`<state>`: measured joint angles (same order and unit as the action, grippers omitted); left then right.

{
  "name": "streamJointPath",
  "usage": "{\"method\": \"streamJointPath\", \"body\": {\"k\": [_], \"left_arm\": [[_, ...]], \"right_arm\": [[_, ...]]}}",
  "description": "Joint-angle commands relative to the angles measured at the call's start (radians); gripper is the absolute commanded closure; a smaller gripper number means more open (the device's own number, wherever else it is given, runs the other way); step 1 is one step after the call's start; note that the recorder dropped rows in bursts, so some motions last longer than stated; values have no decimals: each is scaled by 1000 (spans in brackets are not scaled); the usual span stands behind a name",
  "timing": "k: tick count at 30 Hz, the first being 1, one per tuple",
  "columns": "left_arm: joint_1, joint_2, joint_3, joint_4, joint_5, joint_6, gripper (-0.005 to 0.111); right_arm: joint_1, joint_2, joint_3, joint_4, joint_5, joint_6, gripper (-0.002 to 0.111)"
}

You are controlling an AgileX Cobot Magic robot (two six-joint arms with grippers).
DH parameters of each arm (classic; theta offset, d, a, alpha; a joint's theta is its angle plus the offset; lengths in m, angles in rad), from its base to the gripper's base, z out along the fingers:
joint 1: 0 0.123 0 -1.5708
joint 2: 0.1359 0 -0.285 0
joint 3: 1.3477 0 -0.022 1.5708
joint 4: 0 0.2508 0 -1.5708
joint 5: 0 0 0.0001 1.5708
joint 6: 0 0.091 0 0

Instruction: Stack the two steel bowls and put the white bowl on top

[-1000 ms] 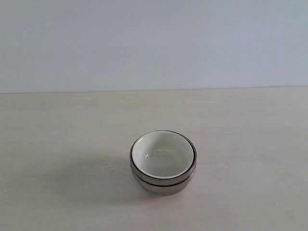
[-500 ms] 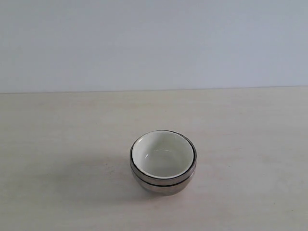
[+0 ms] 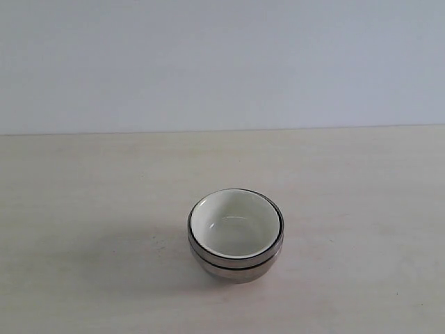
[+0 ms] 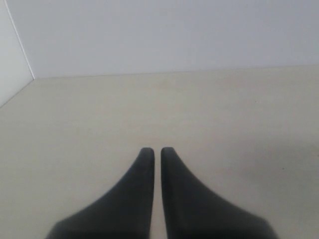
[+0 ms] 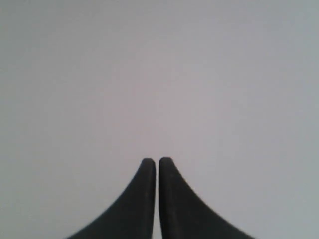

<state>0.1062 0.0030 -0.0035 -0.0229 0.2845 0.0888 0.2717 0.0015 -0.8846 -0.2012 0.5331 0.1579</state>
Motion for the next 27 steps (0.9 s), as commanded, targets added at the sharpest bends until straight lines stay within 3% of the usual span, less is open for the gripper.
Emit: {"method": "streamJointPath", "body": {"k": [1,10,17,27], "left_arm": [[1,-3,3,-3,0,-11,103],[1,-3,3,-3,0,-11,103],[1,-3,3,-3,0,-11,103],[1,-3,3,-3,0,-11,103]], "right_arm": [[-86,-1,4,20,-39,61,108],[-246,-1,104,145,-139,73,108],[-255,-1,266,191,-220,72,108],[-255,-1,674,273,-419,77,108]]}}
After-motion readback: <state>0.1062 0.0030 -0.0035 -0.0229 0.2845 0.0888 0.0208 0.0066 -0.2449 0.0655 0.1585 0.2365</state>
